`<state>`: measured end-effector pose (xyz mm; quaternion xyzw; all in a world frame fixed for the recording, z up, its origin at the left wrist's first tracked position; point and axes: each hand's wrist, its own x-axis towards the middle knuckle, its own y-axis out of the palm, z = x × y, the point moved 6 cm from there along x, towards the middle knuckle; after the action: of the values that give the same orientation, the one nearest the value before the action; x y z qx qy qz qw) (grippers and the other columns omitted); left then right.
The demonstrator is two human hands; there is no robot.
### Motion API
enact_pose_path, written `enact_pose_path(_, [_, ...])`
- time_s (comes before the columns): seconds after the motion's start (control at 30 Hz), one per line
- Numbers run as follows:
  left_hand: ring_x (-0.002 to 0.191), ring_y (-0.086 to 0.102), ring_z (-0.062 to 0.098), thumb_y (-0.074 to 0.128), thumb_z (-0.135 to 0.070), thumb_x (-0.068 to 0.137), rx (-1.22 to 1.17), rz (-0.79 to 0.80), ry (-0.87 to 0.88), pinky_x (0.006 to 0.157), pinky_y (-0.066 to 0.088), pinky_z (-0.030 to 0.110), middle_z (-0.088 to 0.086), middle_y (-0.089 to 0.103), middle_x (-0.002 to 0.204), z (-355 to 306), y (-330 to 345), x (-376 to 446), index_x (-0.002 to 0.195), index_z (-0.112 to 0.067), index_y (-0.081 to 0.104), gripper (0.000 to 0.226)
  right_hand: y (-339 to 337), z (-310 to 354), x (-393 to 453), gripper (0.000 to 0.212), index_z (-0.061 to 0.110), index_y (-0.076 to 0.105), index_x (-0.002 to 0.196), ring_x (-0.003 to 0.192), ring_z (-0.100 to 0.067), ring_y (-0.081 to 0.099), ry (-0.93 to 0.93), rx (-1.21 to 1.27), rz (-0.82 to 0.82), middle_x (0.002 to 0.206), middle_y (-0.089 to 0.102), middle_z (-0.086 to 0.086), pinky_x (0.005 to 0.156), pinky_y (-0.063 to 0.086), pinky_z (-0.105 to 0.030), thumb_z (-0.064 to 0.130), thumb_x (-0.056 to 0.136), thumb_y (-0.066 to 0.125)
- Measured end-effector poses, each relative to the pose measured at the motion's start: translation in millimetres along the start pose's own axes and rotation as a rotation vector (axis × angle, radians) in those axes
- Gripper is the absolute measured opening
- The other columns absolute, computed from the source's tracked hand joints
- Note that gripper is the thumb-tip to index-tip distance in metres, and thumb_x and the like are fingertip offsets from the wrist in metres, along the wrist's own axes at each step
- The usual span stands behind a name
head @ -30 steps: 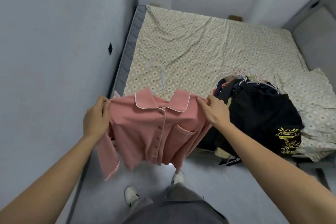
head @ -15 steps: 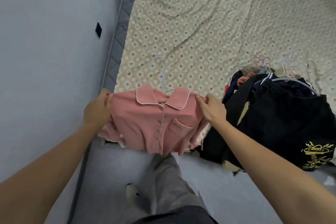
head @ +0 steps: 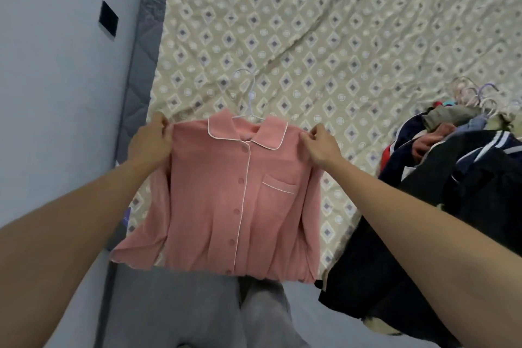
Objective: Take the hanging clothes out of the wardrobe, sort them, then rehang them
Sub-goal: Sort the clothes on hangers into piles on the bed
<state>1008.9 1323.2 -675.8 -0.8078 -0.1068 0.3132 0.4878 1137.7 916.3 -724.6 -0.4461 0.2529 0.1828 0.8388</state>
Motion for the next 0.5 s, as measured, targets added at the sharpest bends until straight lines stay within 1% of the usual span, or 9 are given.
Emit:
enact_pose_path(0.03, [0.09, 0.062, 0.039, 0.049, -0.03, 0.105, -0.009, 0.022, -0.017, 0.075, 0.05, 0.049, 0.013, 0.062, 0.099, -2, 4, 6, 0.112, -0.017, 0.049, 0.015, 2, 2, 5, 0.04, 0.012, 0.053, 0.119, 0.118, -0.032, 0.055, -0.021, 0.016, 0.001, 0.118, 0.06, -0.008, 0.089, 0.044, -0.042, 0.046, 0.099, 0.057])
enact_pose_path(0.07, [0.095, 0.062, 0.039, 0.052, -0.03, 0.104, -0.002, 0.045, -0.032, 0.079, 0.052, 0.051, 0.013, 0.06, 0.108, -4, 6, 9, 0.12, -0.017, 0.049, 0.021, 4, 4, 7, 0.046, 0.013, 0.051, 0.129, 0.127, -0.031, 0.049, -0.04, 0.001, 0.007, 0.13, 0.056, -0.01, 0.099, 0.043, -0.045, 0.047, 0.099, 0.058])
enact_pose_path(0.1, [0.1, 0.062, 0.039, 0.055, -0.031, 0.102, 0.02, 0.068, -0.033, 0.083, 0.052, 0.052, 0.014, 0.058, 0.118, -6, 6, 9, 0.127, -0.017, 0.048, 0.029, 5, 5, 5, 0.051, 0.015, 0.048, 0.137, 0.133, -0.031, 0.042, -0.054, -0.026, 0.015, 0.137, 0.051, -0.01, 0.107, 0.041, -0.048, 0.047, 0.099, 0.058])
enact_pose_path(0.13, [0.105, 0.061, 0.039, 0.056, -0.033, 0.101, 0.046, 0.087, -0.021, 0.086, 0.053, 0.054, 0.014, 0.056, 0.125, -9, 6, 6, 0.131, -0.019, 0.046, 0.034, 5, 6, 0, 0.054, 0.016, 0.045, 0.142, 0.137, -0.031, 0.038, -0.071, -0.043, 0.018, 0.142, 0.047, -0.011, 0.11, 0.039, -0.049, 0.047, 0.1, 0.057])
enact_pose_path(0.2, [0.111, 0.06, 0.038, 0.053, -0.038, 0.102, 0.077, 0.103, 0.021, 0.089, 0.053, 0.056, 0.013, 0.056, 0.132, -17, 1, -7, 0.135, -0.021, 0.043, 0.039, 2, 10, -14, 0.055, 0.017, 0.041, 0.148, 0.139, -0.03, 0.037, -0.115, -0.048, 0.011, 0.146, 0.044, -0.01, 0.112, 0.039, -0.05, 0.045, 0.102, 0.056])
enact_pose_path(0.33, [0.115, 0.059, 0.037, 0.047, -0.037, 0.102, 0.101, 0.083, 0.088, 0.088, 0.052, 0.052, 0.014, 0.058, 0.129, -45, -23, -43, 0.14, -0.02, 0.044, 0.042, -17, 28, -55, 0.054, 0.017, 0.041, 0.15, 0.137, -0.028, 0.041, -0.187, -0.08, 0.009, 0.145, 0.048, -0.008, 0.111, 0.04, -0.049, 0.041, 0.103, 0.053])
enact_pose_path(0.43, [0.118, 0.057, 0.039, 0.048, -0.035, 0.101, 0.141, 0.049, 0.197, 0.094, 0.046, 0.052, 0.014, 0.058, 0.132, -77, -52, -81, 0.144, -0.018, 0.047, 0.046, -42, 42, -101, 0.052, 0.017, 0.044, 0.149, 0.135, -0.028, 0.042, -0.243, -0.142, -0.05, 0.144, 0.051, -0.007, 0.108, 0.041, -0.048, 0.041, 0.104, 0.051])
enact_pose_path(0.5, [0.118, 0.057, 0.038, 0.05, -0.038, 0.102, 0.158, 0.018, 0.279, 0.094, 0.046, 0.053, 0.013, 0.058, 0.132, -96, -70, -105, 0.143, -0.017, 0.048, 0.047, -58, 49, -133, 0.05, 0.017, 0.046, 0.148, 0.132, -0.028, 0.045, -0.285, -0.166, -0.094, 0.143, 0.052, -0.006, 0.106, 0.043, -0.049, 0.042, 0.105, 0.052])
